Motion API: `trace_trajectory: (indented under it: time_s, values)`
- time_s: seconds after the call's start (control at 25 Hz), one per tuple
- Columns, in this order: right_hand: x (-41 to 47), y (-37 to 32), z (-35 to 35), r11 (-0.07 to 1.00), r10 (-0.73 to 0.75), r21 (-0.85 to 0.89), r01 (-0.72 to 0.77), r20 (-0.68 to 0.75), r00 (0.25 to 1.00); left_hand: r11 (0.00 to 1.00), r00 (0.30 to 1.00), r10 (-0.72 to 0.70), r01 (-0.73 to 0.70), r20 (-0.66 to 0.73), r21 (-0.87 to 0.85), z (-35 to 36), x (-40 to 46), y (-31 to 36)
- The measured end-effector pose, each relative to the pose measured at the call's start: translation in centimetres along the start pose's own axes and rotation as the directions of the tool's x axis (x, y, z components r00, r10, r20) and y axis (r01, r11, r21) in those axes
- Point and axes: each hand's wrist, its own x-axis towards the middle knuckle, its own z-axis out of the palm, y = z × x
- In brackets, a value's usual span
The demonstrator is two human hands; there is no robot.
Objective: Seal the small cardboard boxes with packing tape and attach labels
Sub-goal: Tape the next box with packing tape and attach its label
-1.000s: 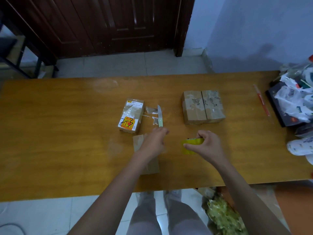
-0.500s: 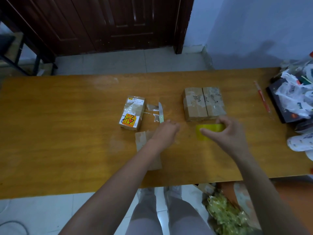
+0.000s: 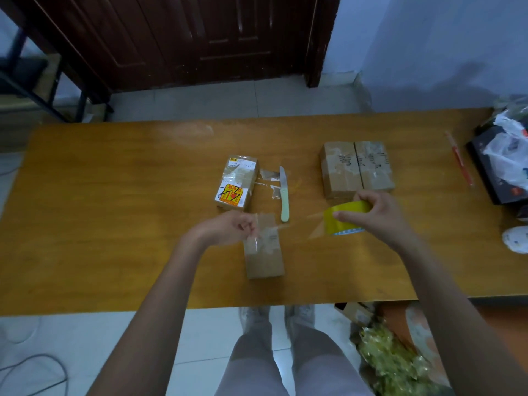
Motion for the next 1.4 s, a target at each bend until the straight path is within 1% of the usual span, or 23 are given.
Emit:
trace_trajectory:
  time_s: [0.16, 0.24, 0.44, 0.52, 0.64, 0.8, 1.0, 1.28, 1.4]
  values:
    - [0.4, 1.7, 3.6, 0.999, 0.037, 0.005, -0.037, 0.020, 0.999, 0.978, 0.994, -0.097, 0.087, -0.041, -0.192, 0.5, -1.2, -2.3]
    - [0.5, 2.3, 4.6, 0.999, 0.049, -0.007, -0.049, 0.003, 0.999, 0.968, 0.991, -0.129, 0.115, -0.047, -0.221, 0.8, -1.5, -3.3]
    - [1.1, 3.5, 5.9, 0.995, 0.092, -0.029, -0.092, -0.016, 0.996, 0.957, 0.975, -0.195, 0.164, -0.110, -0.241, 1.1, -1.1, -4.6]
    - [1.4, 3.9, 6.4, 0.994, 0.107, -0.038, -0.107, -0.007, 0.994, 0.952, 0.969, -0.221, 0.190, -0.107, -0.240, 1.0, -0.8, -5.0]
    - [1.8, 4.4, 7.0, 0.992, 0.113, -0.055, -0.114, -0.011, 0.993, 0.950, 0.960, -0.264, 0.242, -0.097, -0.195, 0.7, -0.2, -5.4]
    - [2.2, 5.1, 7.1, 0.987, 0.149, -0.054, -0.150, -0.022, 0.989, 0.944, 0.961, -0.267, 0.245, -0.077, -0.221, 0.8, 0.8, -6.0]
    - [2.5, 5.9, 7.4, 0.986, 0.148, -0.074, -0.149, -0.027, 0.989, 0.942, 0.955, -0.287, 0.268, -0.071, -0.201, 1.1, 2.1, -6.7]
    - [3.7, 7.6, 8.3, 0.978, 0.155, -0.133, -0.160, -0.050, 0.987, 0.934, 0.937, -0.328, 0.303, -0.120, -0.189, 2.3, 3.9, -7.7]
    - [4.0, 8.4, 8.9, 0.969, 0.172, -0.171, -0.179, -0.055, 0.984, 0.924, 0.922, -0.363, 0.338, -0.135, -0.176, 3.1, 4.6, -7.9]
